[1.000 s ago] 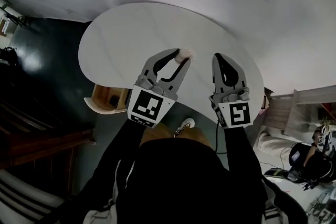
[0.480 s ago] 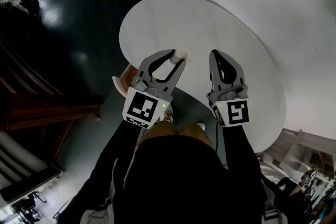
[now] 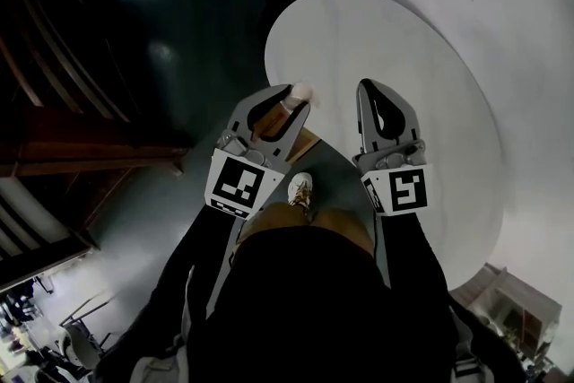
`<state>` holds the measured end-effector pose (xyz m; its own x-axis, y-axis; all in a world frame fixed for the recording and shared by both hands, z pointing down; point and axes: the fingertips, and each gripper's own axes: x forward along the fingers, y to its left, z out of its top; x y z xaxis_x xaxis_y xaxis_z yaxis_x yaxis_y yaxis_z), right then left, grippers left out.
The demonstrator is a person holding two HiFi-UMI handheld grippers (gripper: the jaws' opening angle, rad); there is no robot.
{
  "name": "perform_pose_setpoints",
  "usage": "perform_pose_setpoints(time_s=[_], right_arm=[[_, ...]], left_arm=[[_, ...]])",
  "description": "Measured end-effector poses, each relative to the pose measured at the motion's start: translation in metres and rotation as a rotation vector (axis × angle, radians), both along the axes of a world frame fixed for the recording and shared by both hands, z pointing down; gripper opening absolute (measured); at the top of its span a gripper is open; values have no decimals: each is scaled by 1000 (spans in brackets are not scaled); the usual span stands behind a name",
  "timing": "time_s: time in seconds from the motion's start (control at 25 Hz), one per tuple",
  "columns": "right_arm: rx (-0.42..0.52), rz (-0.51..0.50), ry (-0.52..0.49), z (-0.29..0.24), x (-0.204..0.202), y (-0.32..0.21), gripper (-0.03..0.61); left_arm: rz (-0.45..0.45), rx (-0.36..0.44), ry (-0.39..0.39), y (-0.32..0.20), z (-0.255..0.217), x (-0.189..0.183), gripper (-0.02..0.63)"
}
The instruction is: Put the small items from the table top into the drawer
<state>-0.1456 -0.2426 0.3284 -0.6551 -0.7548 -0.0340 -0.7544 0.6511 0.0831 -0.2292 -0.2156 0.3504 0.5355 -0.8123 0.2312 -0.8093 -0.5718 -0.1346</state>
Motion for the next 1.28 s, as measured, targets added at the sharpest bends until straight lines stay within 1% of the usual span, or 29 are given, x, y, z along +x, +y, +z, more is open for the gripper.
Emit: perform_pose_setpoints(time_s=[0.12, 0.24, 0.36, 0.48, 0.6, 0.72, 0.88, 1.04, 1.16, 1.2, 1.28], right_arm=[[-12, -32, 15, 5, -19, -3, 26], [-26, -43, 27, 11, -29, -7, 26], [-41, -41, 34, 18, -35, -12, 26], [-55, -37, 43, 24, -38, -14, 26], [-67, -20, 53, 27, -35, -15, 26], [-71, 0, 62, 28, -28, -15, 26], [-80, 32, 74, 31, -19, -15, 26], [-91, 62, 92, 36, -5, -13, 26], [-101, 84, 106, 38, 7, -9, 26], [-105, 92, 109, 38, 10, -8, 26], [-111, 110, 115, 38, 18, -6, 26]], left_arm=[[-19, -17, 0, -1, 7, -16, 127], [-23, -46, -3, -1, 21, -25, 127], [-5, -95, -35, 3, 47, -31, 129], [0, -163, -102, 10, 83, -43, 129], [8, -261, -190, 22, 130, -55, 130], [45, -351, -286, 33, 177, -60, 132], [109, -443, -405, 42, 233, -65, 133], [163, -533, -511, 43, 282, -65, 138], [163, -620, -618, 43, 315, -71, 142], [162, -645, -644, 41, 323, -72, 143], [177, -669, -682, 38, 337, -69, 144]])
